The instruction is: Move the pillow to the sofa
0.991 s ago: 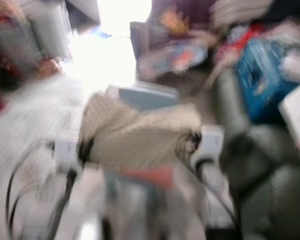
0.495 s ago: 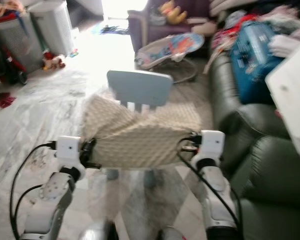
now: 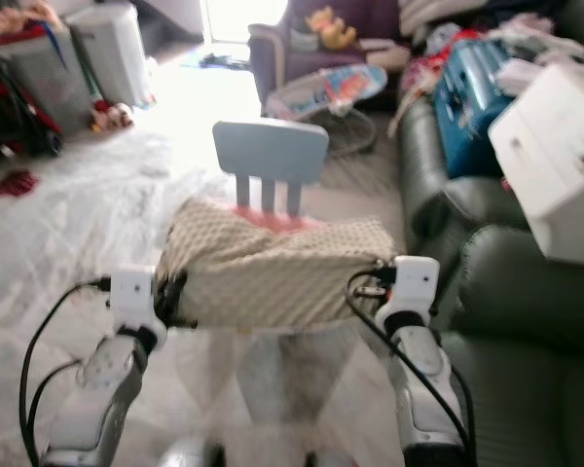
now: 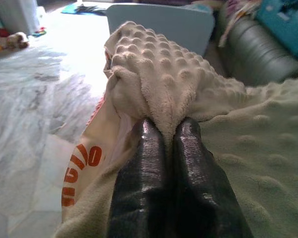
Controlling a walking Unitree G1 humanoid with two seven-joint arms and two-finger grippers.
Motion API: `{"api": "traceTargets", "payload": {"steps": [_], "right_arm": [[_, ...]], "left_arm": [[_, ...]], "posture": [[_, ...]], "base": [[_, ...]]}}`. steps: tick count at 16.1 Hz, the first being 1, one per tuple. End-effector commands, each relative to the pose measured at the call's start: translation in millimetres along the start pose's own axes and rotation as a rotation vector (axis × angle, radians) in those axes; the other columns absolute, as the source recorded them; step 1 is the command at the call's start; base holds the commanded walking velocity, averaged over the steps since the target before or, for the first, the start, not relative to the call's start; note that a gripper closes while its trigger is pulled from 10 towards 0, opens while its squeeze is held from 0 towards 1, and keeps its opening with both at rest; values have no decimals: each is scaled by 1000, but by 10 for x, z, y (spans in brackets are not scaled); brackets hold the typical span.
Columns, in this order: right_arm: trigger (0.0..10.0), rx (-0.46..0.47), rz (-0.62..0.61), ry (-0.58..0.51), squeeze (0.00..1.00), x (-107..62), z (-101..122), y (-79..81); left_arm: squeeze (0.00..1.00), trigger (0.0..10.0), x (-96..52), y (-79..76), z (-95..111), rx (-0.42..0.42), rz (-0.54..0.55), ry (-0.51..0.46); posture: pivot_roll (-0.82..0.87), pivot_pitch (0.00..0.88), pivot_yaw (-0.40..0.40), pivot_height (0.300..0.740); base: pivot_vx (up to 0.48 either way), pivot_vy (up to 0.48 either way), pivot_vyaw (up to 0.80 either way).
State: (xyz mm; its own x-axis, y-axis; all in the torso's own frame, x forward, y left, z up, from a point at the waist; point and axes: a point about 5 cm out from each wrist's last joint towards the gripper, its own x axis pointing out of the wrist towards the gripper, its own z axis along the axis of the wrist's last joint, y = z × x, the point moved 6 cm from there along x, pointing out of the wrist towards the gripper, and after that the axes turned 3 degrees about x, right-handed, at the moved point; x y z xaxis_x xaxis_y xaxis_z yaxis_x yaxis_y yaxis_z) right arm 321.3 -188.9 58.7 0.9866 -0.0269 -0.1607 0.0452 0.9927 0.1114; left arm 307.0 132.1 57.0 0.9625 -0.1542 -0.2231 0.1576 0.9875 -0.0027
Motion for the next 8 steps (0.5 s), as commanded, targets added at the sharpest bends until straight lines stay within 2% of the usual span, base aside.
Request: {"api": "traceTargets", "payload": {"steps": [1, 7, 8], "right_arm": [[10000, 6, 14, -33, 0, 22, 107, 55], [10000, 8, 15, -31, 0, 32, 106, 64], [10000, 9, 15, -28, 0, 31, 101, 69]], "left_arm": [[0, 10000, -13, 77, 62, 11, 22, -22], [0, 10000, -4, 77, 61, 11, 20, -20], [0, 10000, -2, 77, 62, 12, 19, -20]], "posture": [[7, 0, -11, 740], [6, 0, -10, 740], [6, 0, -9, 740]], "base": [[0, 326, 0], [0, 414, -418], [0, 341, -756]]}}
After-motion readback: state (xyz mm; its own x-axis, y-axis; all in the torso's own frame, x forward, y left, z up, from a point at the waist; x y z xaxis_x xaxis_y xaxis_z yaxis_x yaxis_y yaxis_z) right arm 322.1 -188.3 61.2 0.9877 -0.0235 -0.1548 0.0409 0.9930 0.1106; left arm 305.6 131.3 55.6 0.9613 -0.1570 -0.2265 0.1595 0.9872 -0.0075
